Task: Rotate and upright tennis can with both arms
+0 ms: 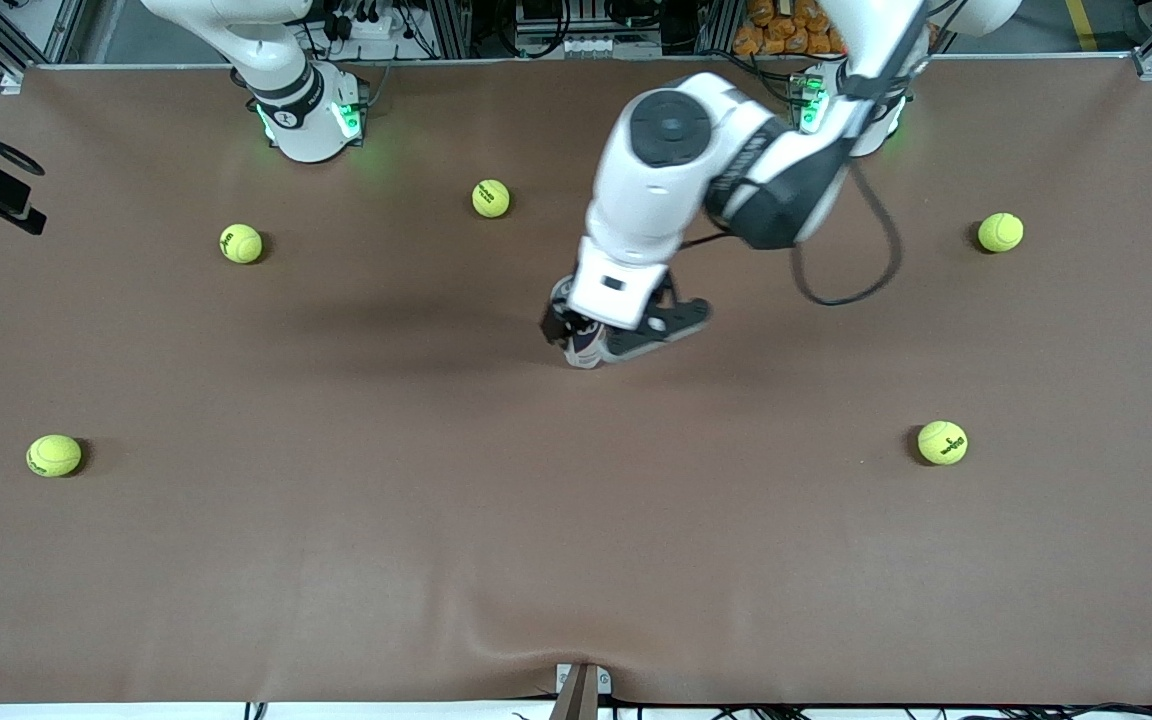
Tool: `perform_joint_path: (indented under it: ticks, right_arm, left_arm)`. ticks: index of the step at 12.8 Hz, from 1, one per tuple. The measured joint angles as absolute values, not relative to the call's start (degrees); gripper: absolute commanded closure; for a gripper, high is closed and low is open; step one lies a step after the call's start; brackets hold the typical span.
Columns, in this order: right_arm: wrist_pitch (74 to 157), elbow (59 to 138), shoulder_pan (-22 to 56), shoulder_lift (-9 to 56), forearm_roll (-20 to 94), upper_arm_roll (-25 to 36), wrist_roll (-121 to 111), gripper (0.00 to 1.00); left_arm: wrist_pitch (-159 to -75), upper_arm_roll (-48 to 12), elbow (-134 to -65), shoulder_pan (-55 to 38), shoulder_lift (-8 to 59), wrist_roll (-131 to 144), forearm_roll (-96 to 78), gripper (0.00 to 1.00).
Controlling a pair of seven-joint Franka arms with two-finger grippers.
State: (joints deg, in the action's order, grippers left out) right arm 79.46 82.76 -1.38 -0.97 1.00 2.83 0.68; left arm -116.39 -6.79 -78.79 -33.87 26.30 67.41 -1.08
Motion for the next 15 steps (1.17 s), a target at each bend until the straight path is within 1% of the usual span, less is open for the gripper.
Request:
perform_joint_path:
  ticks: [5, 7, 11, 15]
  right_arm:
    - [79.5, 82.8, -1.4, -1.0, 1.0, 2.8, 0.7, 0.00]
    - [79.5, 82.8, -1.4, -1.0, 1.0, 2.8, 0.7, 0.00]
    - [79.5, 82.9, -1.4, -1.0, 1.0, 2.8, 0.7, 0.00]
    - [79.5, 82.9, -1.4, -1.0, 1.0, 2.8, 0.7, 0.00]
  left_arm:
    - [-116.2, -6.2, -79.0, -25.5, 25.9, 57.4, -0.6, 0.00]
    - [-115.0, -6.1, -79.1, -21.7, 25.9, 52.5, 0.9, 0.00]
    - [-113.8, -6.2, -79.1, -17.6, 25.3, 51.2, 2.9, 0.00]
    - [-111.8, -8.3, -79.1, -9.5, 24.1, 40.9, 3.1, 0.00]
